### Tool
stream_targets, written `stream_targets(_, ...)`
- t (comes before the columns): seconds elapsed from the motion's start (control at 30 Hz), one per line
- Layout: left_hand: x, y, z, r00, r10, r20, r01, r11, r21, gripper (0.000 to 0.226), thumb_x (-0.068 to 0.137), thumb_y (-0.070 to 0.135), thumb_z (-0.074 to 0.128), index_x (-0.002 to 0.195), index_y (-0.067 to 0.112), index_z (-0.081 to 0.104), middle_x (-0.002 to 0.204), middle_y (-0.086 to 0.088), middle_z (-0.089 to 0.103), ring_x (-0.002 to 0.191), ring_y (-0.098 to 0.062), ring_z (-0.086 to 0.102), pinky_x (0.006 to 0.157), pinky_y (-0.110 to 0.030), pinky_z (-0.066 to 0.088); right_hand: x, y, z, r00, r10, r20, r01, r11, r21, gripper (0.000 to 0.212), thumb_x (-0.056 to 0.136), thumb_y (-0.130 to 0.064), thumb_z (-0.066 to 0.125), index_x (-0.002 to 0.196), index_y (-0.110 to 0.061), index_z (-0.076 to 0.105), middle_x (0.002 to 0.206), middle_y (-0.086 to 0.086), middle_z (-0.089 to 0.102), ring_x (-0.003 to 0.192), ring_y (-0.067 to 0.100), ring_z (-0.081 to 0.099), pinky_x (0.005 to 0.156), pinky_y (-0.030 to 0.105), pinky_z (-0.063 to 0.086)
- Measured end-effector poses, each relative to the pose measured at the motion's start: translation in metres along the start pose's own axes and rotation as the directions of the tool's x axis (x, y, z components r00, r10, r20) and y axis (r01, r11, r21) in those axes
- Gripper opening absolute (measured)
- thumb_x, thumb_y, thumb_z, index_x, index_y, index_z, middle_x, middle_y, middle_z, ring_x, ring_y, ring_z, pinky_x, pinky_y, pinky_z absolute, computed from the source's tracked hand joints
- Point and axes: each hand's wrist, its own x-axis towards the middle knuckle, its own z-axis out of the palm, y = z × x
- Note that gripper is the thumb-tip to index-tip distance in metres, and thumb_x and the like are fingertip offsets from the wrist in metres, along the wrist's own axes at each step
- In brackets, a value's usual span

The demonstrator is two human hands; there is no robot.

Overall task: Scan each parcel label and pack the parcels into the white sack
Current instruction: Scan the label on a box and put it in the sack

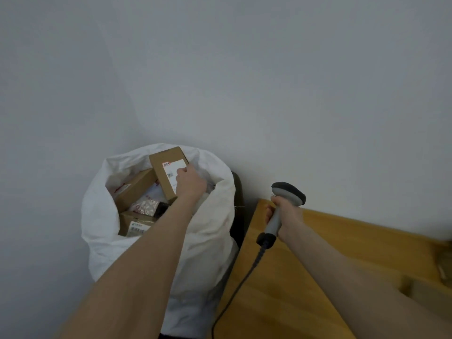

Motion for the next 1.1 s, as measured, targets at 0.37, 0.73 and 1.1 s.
stream_targets(0.37,-0.178,0.117,0.119,0.915,0.163,0.368,-0.196,0.979,0.053,0.058,0.095,0.015,0.052,0.147,0.011,0.028,0.145,-0.016,0.029,0.122,-0.034,0.046,0.096,-0.039,0.044,-0.04,-0.014,-0.181,0.99,0.08,-0.115,-0.095,0.987,-0.131,0.008,0.095,-0.011,0.059,0.098,-0.004,0.06,0.07,0.013,0.062,0.048,0.017,0.052,0.045,0.029,0.046)
stream_targets(0.73,-0.278,0.228,0.254,0.664,0.333,0.669,-0.408,0.912,-0.048,0.058,0.095,0.019,0.056,0.146,0.01,0.031,0.145,-0.015,0.03,0.117,-0.03,0.052,0.089,-0.033,0.046,-0.05,-0.054,-0.364,0.871,-0.056,-0.488,-0.051,0.978,-0.204,0.014,0.09,-0.007,0.061,0.077,-0.002,0.058,0.055,0.011,0.059,0.043,0.018,0.048,0.046,0.028,0.04)
stream_targets(1.1,-0.322,0.26,0.371,0.607,0.202,0.768,-0.212,0.973,-0.088,0.063,0.093,0.024,0.057,0.147,0.006,0.029,0.15,-0.011,0.036,0.135,-0.027,0.039,0.107,-0.034,0.035,0.025,-0.07,-0.489,0.797,0.021,-0.603,-0.129,0.982,-0.136,0.011,0.084,-0.012,0.068,0.081,-0.006,0.059,0.072,0.011,0.06,0.064,0.025,0.057,0.067,0.038,0.053)
